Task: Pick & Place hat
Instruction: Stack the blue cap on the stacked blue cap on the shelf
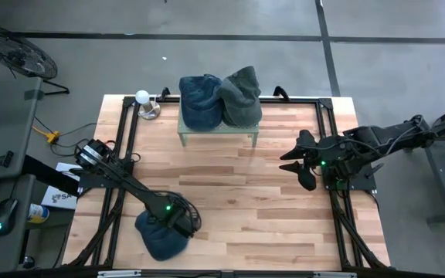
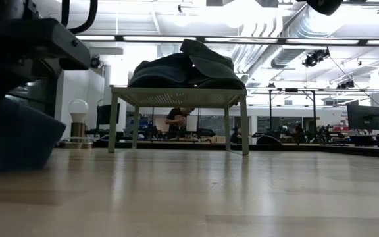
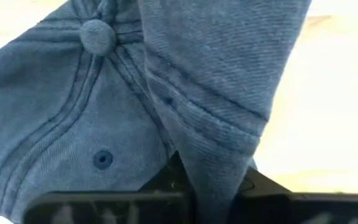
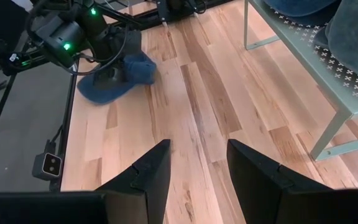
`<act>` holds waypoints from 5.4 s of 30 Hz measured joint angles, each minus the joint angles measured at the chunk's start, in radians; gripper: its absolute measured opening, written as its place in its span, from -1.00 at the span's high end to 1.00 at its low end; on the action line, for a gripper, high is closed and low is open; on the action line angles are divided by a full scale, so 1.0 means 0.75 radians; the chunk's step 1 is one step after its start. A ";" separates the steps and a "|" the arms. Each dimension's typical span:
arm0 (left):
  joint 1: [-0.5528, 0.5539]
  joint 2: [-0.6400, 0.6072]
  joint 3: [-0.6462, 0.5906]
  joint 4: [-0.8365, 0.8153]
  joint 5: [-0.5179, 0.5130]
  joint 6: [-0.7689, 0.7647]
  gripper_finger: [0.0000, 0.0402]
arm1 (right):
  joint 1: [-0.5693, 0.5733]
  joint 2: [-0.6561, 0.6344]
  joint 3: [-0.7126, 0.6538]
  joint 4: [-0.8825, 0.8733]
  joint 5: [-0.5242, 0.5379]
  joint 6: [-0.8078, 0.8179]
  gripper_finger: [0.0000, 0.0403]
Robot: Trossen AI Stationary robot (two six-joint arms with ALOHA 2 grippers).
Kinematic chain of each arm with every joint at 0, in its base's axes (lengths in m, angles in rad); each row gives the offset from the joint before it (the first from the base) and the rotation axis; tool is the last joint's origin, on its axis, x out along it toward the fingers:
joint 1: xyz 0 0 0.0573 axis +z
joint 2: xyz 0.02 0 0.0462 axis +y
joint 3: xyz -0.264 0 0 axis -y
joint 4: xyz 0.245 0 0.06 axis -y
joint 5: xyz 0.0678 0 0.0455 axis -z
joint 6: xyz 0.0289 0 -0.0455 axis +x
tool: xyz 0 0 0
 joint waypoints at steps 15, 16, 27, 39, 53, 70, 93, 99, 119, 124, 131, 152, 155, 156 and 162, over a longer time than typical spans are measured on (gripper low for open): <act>0.048 0.000 0.347 -0.335 0.055 0.244 0.95 | 0.000 0.000 0.000 0.000 0.000 -0.003 0.26; 0.055 0.000 0.394 -0.395 0.049 0.262 0.95 | 0.000 0.000 0.000 0.000 0.000 -0.003 0.26; 0.177 0.000 0.939 -0.940 -0.188 0.446 0.96 | 0.000 0.000 0.000 -0.001 0.000 -0.004 0.26; 0.429 -0.002 1.121 -0.936 -0.376 0.823 0.96 | 0.000 0.000 0.000 -0.001 0.001 -0.018 0.26; 0.659 -0.003 1.246 -0.941 -0.399 1.185 0.96 | -0.001 0.000 0.000 -0.001 0.063 -0.018 0.26; 1.021 -0.002 1.495 -0.939 -0.459 1.619 0.96 | -0.004 0.000 0.001 -0.001 0.161 -0.013 0.26; 1.322 -0.002 1.495 -0.762 -0.313 2.031 0.96 | -0.004 -0.001 0.001 0.000 0.250 0.047 0.26; 1.317 0.014 1.495 -0.647 -0.262 2.081 0.96 | -0.004 -0.001 0.001 0.000 0.298 0.068 0.26; 1.326 0.148 1.495 -0.700 -0.354 2.125 0.93 | -0.005 -0.001 0.001 -0.001 0.335 0.127 0.26; 1.335 0.173 1.495 -0.704 -0.384 2.123 0.91 | -0.005 -0.001 0.001 -0.002 0.341 0.148 0.26; 1.335 0.215 1.494 -0.709 -0.424 2.108 0.91 | -0.005 -0.001 0.001 -0.002 0.351 0.162 0.26; 1.335 0.215 1.494 -0.733 -0.310 2.080 -0.10 | -0.005 -0.001 0.001 -0.002 0.294 0.187 0.26; 1.335 0.215 1.494 -0.734 -0.307 2.063 -0.14 | -0.005 -0.001 0.001 -0.002 0.294 0.187 0.26; 1.335 0.214 1.494 -0.734 -0.305 2.062 -0.14 | -0.005 -0.001 0.001 -0.002 0.293 0.187 0.26; 1.334 0.194 1.538 -0.748 -0.300 2.052 -0.14 | -0.004 -0.001 0.001 -0.002 0.277 0.186 0.26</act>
